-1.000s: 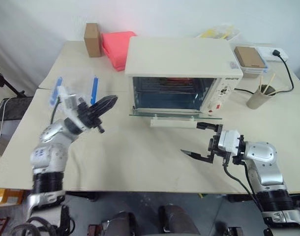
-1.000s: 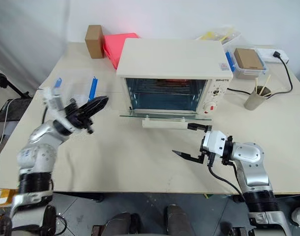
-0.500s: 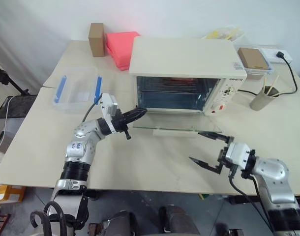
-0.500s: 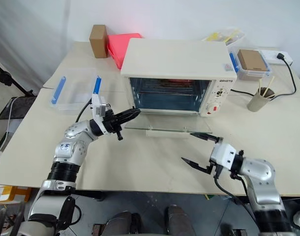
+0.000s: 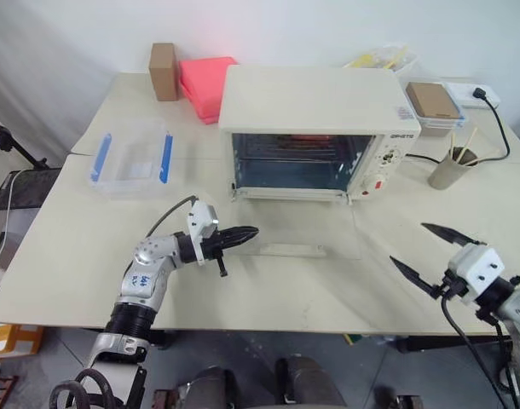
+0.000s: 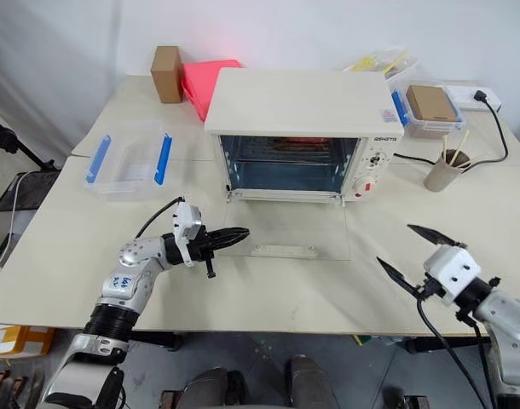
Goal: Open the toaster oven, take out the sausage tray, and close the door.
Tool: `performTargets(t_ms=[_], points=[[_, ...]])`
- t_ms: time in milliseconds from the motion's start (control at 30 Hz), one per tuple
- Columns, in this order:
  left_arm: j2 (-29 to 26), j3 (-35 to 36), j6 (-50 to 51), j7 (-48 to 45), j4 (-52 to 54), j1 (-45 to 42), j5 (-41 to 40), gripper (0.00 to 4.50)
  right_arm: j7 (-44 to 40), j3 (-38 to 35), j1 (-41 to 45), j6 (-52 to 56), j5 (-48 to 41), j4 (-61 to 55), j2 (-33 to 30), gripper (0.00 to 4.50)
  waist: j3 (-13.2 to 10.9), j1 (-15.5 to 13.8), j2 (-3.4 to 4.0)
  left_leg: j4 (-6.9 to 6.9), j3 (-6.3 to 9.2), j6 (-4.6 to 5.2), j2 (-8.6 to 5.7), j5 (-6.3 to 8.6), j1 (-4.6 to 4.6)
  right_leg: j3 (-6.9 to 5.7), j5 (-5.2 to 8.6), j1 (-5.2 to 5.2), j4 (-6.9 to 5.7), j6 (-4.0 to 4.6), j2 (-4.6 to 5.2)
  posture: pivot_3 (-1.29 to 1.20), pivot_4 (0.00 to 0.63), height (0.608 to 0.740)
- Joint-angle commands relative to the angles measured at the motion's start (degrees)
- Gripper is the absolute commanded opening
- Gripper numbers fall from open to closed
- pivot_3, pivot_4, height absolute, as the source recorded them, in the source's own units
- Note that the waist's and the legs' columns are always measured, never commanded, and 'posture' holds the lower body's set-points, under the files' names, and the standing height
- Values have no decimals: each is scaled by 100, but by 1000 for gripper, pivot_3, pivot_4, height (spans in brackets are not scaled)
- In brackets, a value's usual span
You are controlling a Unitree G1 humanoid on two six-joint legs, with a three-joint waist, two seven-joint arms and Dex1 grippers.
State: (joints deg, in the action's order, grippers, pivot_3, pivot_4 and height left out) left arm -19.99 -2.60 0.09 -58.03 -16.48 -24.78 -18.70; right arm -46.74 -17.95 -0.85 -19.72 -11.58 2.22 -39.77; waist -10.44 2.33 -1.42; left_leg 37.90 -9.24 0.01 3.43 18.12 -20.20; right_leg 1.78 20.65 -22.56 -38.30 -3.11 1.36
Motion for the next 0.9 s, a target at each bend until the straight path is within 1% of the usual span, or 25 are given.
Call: performTargets(t_ms=[33,67,100,133,200,233,267,333,433,500,667,767,833,900], points=[[37,42,90,247,386,351,2,393,411,535,776,132,401,-301,211,4500,0,29,0,1,-1,0,0,0,1,1,0,0,-1,0,0,0,150,740],[34,91,12,376,531,476,39,545,382,864,1090,238,544,-318,315,4500,0,45,0,2,-1,0,1,0,2,2,0,0,-5,0,0,0,150,740],[33,118,-45,478,645,562,77,813,356,1089,1306,316,631,-322,377,4500,0,76,1,2,-1,-1,1,-1,3,1,0,0,-7,0,0,0,150,740],[54,224,-69,623,855,695,25,1125,359,1373,1622,542,752,-261,503,4500,0,75,1,2,-1,-2,2,-1,3,1,0,-2,-12,1,0,0,150,740],[86,331,-32,801,1127,849,-65,1754,395,1651,1951,813,872,-180,620,4500,0,84,1,2,1,-3,4,-2,1,-2,1,-4,-13,1,0,0,150,740],[115,438,-6,941,1329,958,-150,2020,516,1843,2276,867,1008,-9,817,4500,0,74,1,2,0,-3,4,-2,0,-1,1,-7,-14,1,0,0,150,740],[137,568,68,1089,1616,1102,-286,2348,946,2084,2688,936,1485,253,1055,4500,-1,81,-1,2,1,-3,4,-2,-2,-2,1,-8,-12,1,0,0,150,740],[166,758,241,1346,2090,1333,-476,2997,1538,2437,3264,1023,2160,674,1397,4500,-1,111,0,7,-5,-1,4,-1,-6,2,1,-14,-16,1,4,0,150,740],[184,946,472,1833,2691,1658,-516,3958,2328,2790,3994,1022,2855,1467,1802,4500,-1,106,0,8,-6,-1,4,-1,-12,0,2,-25,-25,4,6,0,150,740],[116,1011,607,1958,2990,1869,-547,4471,2878,2910,4434,1124,3225,1989,1974,4500,-1,103,0,7,-7,-2,4,-1,-13,0,3,-28,-25,5,6,0,150,740],[2,1196,959,2024,3338,2129,-891,4471,3627,3478,5302,949,4077,3124,2069,4500,-1,115,0,8,-10,0,3,-1,-18,-1,3,-30,-21,6,8,0,150,740],[-38,1146,984,1964,3292,2064,-912,4471,3892,3682,5681,1007,4299,3730,2189,4500,-1,182,0,9,-15,-3,3,-2,-18,2,5,-35,-28,9,6,0,150,740],[-7,1089,938,1942,3181,1950,-891,4500,3991,3739,5821,965,4355,3977,2220,4105,-1,214,0,5,-15,-3,3,-3,-18,1,6,-36,-28,11,5,0,150,740],[16,1062,915,1938,3100,1873,-871,4500,4058,3766,5898,958,4370,4131,2243,3578,-1,246,0,2,-15,-3,3,-3,-20,1,6,-39,-26,11,5,0,150,740]])
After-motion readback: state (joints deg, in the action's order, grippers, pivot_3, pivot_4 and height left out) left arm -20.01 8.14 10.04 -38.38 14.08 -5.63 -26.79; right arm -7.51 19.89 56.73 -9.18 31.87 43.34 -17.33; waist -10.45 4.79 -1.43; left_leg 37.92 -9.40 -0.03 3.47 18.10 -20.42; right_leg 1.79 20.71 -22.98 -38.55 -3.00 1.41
